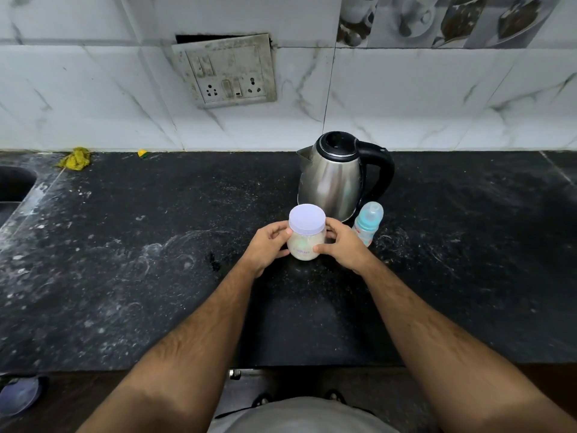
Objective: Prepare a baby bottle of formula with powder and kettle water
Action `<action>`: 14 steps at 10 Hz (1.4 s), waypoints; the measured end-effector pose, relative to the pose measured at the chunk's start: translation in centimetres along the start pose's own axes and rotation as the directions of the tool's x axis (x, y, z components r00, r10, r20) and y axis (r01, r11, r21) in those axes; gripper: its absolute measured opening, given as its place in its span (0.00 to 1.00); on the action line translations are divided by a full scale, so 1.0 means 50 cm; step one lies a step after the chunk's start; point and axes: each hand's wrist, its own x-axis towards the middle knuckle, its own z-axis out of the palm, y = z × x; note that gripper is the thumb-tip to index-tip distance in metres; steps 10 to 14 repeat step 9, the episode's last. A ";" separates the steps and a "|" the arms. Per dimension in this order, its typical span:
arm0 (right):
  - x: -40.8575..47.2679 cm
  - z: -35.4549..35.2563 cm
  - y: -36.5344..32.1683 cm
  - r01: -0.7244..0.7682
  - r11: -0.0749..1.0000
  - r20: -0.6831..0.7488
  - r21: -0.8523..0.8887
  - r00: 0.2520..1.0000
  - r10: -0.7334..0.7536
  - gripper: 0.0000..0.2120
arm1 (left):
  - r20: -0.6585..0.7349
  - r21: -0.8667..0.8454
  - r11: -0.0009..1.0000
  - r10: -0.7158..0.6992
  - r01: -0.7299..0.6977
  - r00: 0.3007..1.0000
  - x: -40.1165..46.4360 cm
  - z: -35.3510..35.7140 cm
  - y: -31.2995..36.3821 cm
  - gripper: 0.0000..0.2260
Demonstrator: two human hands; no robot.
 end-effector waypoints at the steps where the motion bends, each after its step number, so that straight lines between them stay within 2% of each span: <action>1: 0.012 0.000 0.003 -0.014 1.000 -0.004 -0.009 1.000 0.014 0.36 | 0.001 0.018 1.000 -0.006 0.006 1.000 0.015 0.001 0.001 0.12; 6: 0.029 0.007 0.022 0.013 1.000 0.001 -0.016 1.000 -0.013 0.41 | -0.024 0.010 1.000 -0.004 0.005 1.000 0.031 -0.004 -0.016 0.12; 7: 0.025 0.010 0.021 0.018 0.997 -0.010 -0.075 1.000 -0.019 0.42 | -0.054 0.042 0.999 -0.013 0.015 0.998 0.028 -0.001 -0.015 0.18; 8: 0.015 0.017 0.019 0.002 0.991 -0.091 -0.135 0.996 -0.014 0.36 | -0.106 0.023 0.999 -0.028 0.030 0.994 0.024 -0.001 -0.023 0.23; 9: -0.014 0.023 0.012 -0.054 0.973 -0.230 -0.222 0.973 0.002 0.29 | -0.167 0.056 0.998 0.003 0.006 0.986 0.005 0.000 -0.038 0.22; 14: -0.014 0.023 0.012 -0.054 0.973 -0.230 -0.222 0.973 0.002 0.29 | -0.167 0.056 0.998 0.003 0.006 0.986 0.005 0.000 -0.038 0.22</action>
